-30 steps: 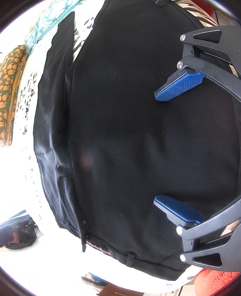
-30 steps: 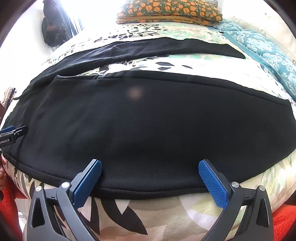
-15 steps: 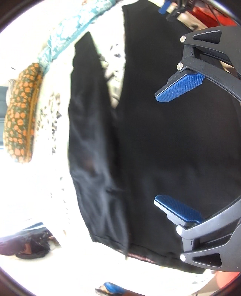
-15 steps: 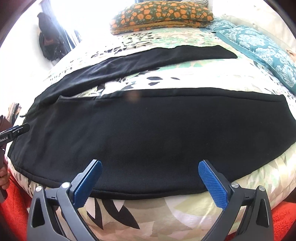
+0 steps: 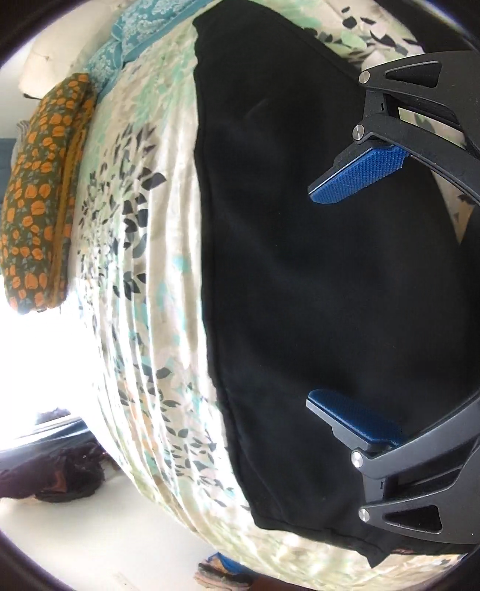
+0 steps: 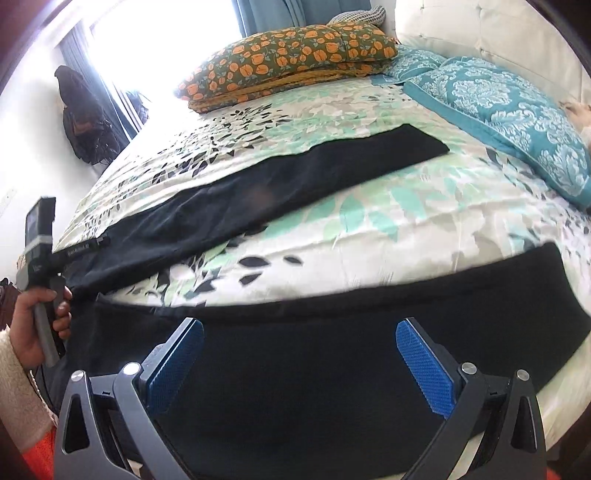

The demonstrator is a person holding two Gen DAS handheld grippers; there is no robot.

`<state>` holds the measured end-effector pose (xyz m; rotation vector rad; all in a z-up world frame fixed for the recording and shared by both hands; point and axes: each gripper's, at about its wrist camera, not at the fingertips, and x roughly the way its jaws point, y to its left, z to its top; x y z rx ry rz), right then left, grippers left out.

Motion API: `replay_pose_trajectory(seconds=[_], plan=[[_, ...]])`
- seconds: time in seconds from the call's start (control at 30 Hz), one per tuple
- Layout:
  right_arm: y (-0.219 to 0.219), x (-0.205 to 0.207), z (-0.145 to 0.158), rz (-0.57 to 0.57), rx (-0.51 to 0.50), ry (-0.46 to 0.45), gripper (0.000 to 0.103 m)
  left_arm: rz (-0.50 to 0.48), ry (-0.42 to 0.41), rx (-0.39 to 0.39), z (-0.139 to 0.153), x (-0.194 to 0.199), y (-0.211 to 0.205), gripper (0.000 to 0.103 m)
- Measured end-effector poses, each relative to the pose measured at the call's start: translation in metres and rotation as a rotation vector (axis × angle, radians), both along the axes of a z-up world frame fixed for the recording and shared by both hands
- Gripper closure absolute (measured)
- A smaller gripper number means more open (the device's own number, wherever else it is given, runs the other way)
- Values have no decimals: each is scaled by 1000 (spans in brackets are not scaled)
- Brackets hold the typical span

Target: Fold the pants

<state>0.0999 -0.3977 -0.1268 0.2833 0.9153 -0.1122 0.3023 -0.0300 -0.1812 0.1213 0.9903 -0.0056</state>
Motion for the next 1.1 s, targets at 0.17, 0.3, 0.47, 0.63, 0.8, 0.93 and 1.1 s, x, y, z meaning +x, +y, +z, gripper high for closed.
replay_pose_trajectory(seconds=[0.17,0.3,0.47,0.63,0.8,0.93,1.1], plan=[[-98,83,15,-63,1,-19,0,2,7,-48,-30,-8,11,0],[-189,161,2,-142,-46,30,0,-4,-38,-47,-32,-14,8,0],[-243,251,-36,-143,-12,161,0,-5,-66,-35,-34,-14,5,1],[-241,308,-63,-144,-87,175,1,-7,-86,-29,-37,-14,5,1],[-241,330,-89,-129,-76,217,18,-7,-95,-23,-39,-14,4,1],[-242,316,-82,-139,-101,197,86,-7,-99,-21,-39,-14,3,1],[-224,253,-22,-100,-35,13,96,-7,-98,-18,-39,-13,3,1]])
